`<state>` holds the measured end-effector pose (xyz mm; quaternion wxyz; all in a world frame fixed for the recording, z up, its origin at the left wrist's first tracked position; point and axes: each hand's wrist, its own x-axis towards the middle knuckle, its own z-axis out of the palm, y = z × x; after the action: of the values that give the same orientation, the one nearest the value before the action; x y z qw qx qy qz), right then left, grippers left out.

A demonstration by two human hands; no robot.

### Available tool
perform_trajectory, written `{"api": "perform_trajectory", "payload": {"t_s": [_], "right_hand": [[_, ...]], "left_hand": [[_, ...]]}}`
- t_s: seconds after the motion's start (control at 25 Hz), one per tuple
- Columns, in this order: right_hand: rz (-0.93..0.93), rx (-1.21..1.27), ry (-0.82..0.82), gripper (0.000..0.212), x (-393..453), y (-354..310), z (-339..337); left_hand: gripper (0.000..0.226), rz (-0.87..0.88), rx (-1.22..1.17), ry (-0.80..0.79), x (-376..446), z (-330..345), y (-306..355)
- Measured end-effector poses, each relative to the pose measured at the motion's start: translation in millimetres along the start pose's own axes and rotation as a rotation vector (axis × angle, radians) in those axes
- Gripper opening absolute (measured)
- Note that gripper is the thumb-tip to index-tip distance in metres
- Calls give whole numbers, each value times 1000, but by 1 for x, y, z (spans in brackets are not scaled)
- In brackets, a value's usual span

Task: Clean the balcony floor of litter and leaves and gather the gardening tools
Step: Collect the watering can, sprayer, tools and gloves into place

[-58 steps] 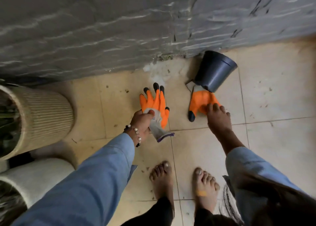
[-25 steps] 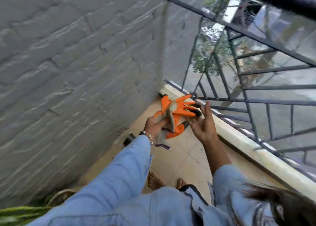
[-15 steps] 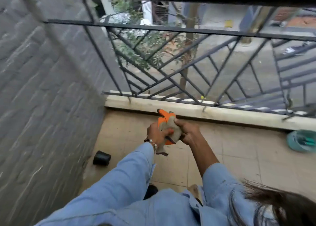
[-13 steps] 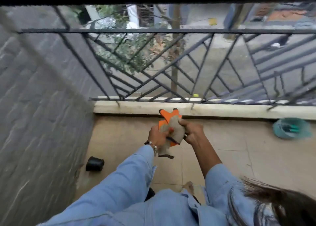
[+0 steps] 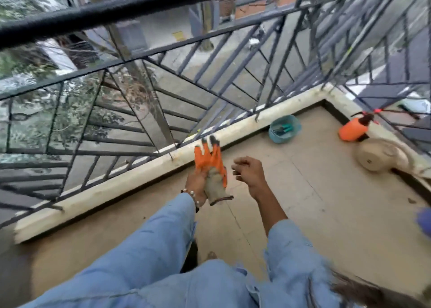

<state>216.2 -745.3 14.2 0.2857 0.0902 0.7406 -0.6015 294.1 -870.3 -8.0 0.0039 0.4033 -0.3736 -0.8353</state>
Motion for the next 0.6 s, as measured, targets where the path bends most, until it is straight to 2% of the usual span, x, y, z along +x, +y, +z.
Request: {"api": "perform_trajectory", "payload": {"t_s": [0.16, 0.2, 0.28, 0.36, 0.4, 0.48, 0.52, 0.56, 0.6], "right_hand": [[143, 106, 64, 15, 26, 24, -51], [187, 124, 61, 14, 35, 31, -57], [273, 133, 57, 14, 58, 43, -66], [345, 77, 55, 14, 82, 50, -74], [374, 43, 55, 13, 98, 54, -77], [417, -27, 42, 10, 132, 58, -83], [432, -68, 23, 9, 148, 62, -85], [446, -108, 12, 9, 164, 64, -86], [461, -143, 2, 9, 182, 68, -86]], "left_hand": [[12, -129, 11, -1, 46, -12, -25], [10, -133, 51, 74, 64, -15, -30], [25, -157, 50, 206, 95, -21, -36], [40, -196, -6, 242, 114, -21, -37], [43, -223, 41, 284, 127, -21, -38], [40, -271, 35, 349, 152, -3, -42], [35, -293, -87, 351, 165, 6, -47], [28, -285, -124, 403, 181, 13, -48], [21, -248, -124, 384, 192, 19, -47]]}}
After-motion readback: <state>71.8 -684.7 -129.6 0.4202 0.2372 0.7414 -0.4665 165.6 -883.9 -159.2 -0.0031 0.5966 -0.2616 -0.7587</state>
